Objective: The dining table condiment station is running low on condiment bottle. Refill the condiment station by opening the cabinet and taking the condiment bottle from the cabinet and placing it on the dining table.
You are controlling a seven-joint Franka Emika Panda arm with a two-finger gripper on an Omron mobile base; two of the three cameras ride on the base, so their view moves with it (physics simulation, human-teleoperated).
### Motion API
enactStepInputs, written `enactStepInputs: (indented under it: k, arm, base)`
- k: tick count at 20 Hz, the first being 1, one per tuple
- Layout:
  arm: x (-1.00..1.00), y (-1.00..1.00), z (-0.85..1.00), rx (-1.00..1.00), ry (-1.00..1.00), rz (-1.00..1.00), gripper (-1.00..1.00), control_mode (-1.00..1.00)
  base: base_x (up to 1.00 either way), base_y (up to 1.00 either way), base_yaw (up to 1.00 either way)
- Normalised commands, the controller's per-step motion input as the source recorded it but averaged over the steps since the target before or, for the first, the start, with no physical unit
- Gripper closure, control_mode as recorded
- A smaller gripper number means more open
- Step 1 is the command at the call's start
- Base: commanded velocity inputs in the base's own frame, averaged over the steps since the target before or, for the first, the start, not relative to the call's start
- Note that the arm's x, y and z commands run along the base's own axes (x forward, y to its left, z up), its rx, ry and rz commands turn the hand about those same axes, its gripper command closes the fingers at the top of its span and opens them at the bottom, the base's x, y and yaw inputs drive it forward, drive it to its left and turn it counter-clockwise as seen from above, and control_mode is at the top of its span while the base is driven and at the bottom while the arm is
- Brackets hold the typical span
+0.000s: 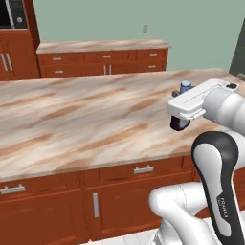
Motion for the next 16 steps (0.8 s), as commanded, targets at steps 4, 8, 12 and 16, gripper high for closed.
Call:
enactStepInputs:
  k: [4, 8, 12, 16]
  arm:
    - [0.0, 0.0, 0.0, 0.0, 0.0, 0.0, 1.0, 1.0]
    - [0.0, 0.0, 0.0, 0.0, 0.0, 0.0, 1.0, 1.0]
    - [0.0, 0.0, 0.0, 0.0, 0.0, 0.0, 1.0, 1.0]
    - [0.0, 0.0, 0.0, 0.0, 0.0, 0.0, 1.0, 1.0]
  base:
    - [0.0, -1.0, -0.04]
    - [0.0, -1.0, 0.0]
    - [0.0, -1.0, 0.0]
    - [0.0, -1.0, 0.0]
